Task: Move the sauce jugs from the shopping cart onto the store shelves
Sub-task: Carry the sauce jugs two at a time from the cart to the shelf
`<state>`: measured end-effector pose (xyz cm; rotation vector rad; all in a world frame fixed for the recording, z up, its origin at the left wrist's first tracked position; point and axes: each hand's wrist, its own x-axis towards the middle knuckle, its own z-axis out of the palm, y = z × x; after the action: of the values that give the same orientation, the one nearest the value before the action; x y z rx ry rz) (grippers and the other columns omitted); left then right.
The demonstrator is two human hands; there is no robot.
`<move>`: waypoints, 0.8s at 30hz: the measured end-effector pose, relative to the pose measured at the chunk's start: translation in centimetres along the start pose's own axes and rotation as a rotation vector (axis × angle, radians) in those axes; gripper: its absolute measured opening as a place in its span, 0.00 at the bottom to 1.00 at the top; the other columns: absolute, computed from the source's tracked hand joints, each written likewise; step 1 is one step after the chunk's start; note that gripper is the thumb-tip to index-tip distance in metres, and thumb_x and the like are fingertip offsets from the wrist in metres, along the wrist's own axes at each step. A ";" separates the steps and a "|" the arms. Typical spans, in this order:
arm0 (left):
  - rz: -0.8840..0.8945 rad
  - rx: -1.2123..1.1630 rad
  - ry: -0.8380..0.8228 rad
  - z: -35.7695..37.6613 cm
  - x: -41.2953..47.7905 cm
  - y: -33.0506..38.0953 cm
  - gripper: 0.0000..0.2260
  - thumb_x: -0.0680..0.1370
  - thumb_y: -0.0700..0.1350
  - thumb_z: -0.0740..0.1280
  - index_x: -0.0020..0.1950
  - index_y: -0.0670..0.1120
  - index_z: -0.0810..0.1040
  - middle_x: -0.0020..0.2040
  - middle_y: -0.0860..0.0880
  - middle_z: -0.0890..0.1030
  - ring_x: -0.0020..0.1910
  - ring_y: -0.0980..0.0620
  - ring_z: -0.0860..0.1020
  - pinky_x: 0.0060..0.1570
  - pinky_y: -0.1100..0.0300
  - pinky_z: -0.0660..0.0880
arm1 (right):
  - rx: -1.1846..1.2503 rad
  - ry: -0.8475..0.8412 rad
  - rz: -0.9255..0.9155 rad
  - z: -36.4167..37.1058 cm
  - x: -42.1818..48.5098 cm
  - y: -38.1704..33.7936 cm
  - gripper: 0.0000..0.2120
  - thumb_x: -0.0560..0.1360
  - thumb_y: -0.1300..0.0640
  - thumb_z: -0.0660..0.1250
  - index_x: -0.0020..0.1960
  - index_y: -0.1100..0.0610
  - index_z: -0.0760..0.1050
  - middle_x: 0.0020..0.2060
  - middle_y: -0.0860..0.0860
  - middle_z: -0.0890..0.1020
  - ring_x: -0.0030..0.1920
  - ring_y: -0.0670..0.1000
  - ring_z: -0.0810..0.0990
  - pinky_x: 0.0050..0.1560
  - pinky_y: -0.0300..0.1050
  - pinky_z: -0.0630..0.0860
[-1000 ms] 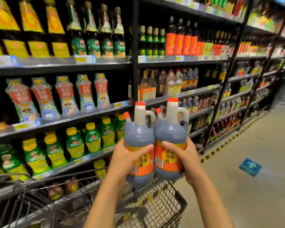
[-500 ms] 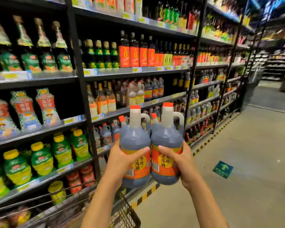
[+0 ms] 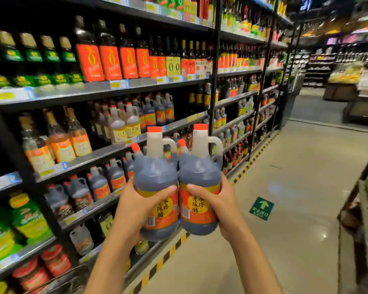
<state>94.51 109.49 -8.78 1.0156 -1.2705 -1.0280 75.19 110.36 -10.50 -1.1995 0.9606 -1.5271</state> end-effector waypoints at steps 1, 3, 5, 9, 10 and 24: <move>-0.003 0.002 -0.003 0.9 1.4 -0.5 0.32 0.56 0.55 0.80 0.60 0.55 0.79 0.51 0.56 0.85 0.48 0.54 0.85 0.44 0.54 0.80 | -0.008 0.007 -0.001 -0.8 1.4 0.1 0.33 0.59 0.48 0.82 0.62 0.42 0.76 0.55 0.47 0.85 0.51 0.52 0.86 0.45 0.46 0.83; -0.005 -0.005 -0.017 2.7 4.8 -1.7 0.32 0.58 0.54 0.81 0.61 0.54 0.79 0.53 0.54 0.85 0.50 0.51 0.84 0.48 0.48 0.80 | -0.024 0.031 -0.008 -2.4 4.5 0.4 0.32 0.60 0.49 0.82 0.62 0.43 0.76 0.54 0.46 0.85 0.51 0.51 0.86 0.43 0.43 0.83; -0.018 -0.011 -0.033 4.5 8.1 -2.9 0.31 0.58 0.53 0.80 0.61 0.53 0.79 0.53 0.54 0.85 0.50 0.52 0.84 0.47 0.50 0.81 | -0.042 0.053 0.000 -4.2 7.6 0.9 0.31 0.61 0.51 0.82 0.61 0.42 0.76 0.54 0.46 0.85 0.51 0.50 0.86 0.43 0.42 0.83; -0.007 -0.022 -0.061 8.3 14.4 -4.4 0.27 0.55 0.55 0.79 0.53 0.56 0.81 0.47 0.58 0.86 0.44 0.57 0.85 0.34 0.65 0.80 | -0.045 0.089 0.004 -7.4 13.3 1.3 0.32 0.59 0.49 0.82 0.60 0.41 0.76 0.54 0.46 0.85 0.50 0.50 0.86 0.42 0.41 0.82; -0.007 -0.023 -0.069 9.2 15.9 -4.9 0.27 0.55 0.54 0.79 0.54 0.56 0.81 0.47 0.58 0.86 0.44 0.57 0.85 0.35 0.65 0.80 | -0.048 0.091 0.004 -8.2 14.7 1.5 0.32 0.59 0.49 0.82 0.61 0.42 0.76 0.54 0.46 0.85 0.50 0.50 0.86 0.42 0.41 0.83; -0.049 0.038 0.027 20.0 32.7 -11.4 0.29 0.59 0.53 0.82 0.59 0.57 0.79 0.52 0.57 0.85 0.48 0.55 0.84 0.39 0.62 0.81 | 0.009 -0.077 0.037 -18.6 35.7 6.8 0.29 0.59 0.46 0.82 0.57 0.34 0.78 0.55 0.45 0.85 0.52 0.50 0.85 0.44 0.42 0.83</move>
<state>75.15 74.57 -11.26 1.0913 -1.2524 -1.0272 55.43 74.64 -12.26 -1.2190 0.9187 -1.4446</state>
